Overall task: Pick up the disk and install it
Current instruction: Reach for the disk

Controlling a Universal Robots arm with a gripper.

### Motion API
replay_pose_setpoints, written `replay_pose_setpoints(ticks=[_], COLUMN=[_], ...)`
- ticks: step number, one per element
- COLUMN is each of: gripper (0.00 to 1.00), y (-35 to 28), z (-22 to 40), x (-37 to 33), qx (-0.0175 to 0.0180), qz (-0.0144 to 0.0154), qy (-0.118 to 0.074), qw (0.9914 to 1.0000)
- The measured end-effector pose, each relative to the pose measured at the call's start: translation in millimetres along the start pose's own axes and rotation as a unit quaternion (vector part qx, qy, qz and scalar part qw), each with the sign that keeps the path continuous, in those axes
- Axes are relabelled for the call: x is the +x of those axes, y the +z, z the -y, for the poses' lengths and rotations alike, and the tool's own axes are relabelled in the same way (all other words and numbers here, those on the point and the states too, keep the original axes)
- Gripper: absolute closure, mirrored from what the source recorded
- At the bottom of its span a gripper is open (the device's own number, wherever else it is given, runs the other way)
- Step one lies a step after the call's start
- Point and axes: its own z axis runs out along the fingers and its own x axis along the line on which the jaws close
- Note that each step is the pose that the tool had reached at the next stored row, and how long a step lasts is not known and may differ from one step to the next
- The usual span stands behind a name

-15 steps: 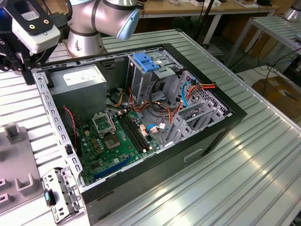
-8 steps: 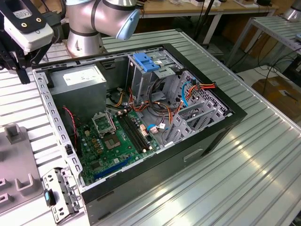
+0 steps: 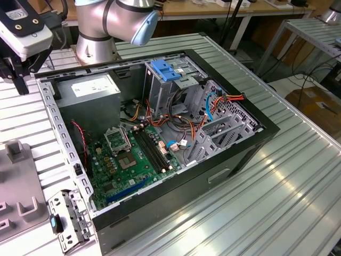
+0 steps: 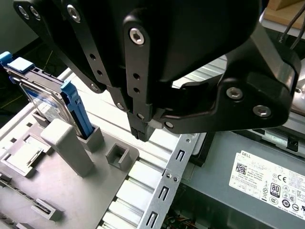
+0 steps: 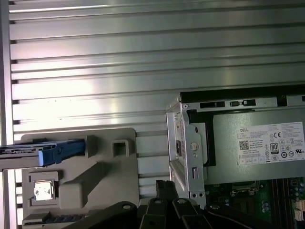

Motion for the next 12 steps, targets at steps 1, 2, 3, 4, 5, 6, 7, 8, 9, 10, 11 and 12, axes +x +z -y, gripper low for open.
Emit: replay_pose_setpoints(ticks=[1,2,3,4,5,6,7,8,9,10,11,12], gripper=[0.89,0.89,0.89,0.89,0.89,0.89,0.89,0.89,0.89,0.89,0.89,0.89], y=[0.0,0.0,0.0,0.0,0.0,0.0,0.0,0.0,0.0,0.0,0.0,0.0], z=[0.0,0.0,0.0,0.0,0.0,0.0,0.0,0.0,0.0,-0.1,-0.2,-0.2], x=[0.2,0.2,0.3,0.4,0.4,0.4,0.4,0.5,0.5,0.7,1.2,1.7], qx=[0.0,0.0,0.0,0.0,0.0,0.0,0.0,0.0,0.0,0.0,0.0,0.0], qz=[0.0,0.0,0.0,0.0,0.0,0.0,0.0,0.0,0.0,0.0,0.0,0.0], qy=[0.0,0.0,0.0,0.0,0.0,0.0,0.0,0.0,0.0,0.0,0.0,0.0], qw=[1.0,1.0,1.0,1.0,1.0,1.0,1.0,1.0,1.0,1.0,1.0,1.0])
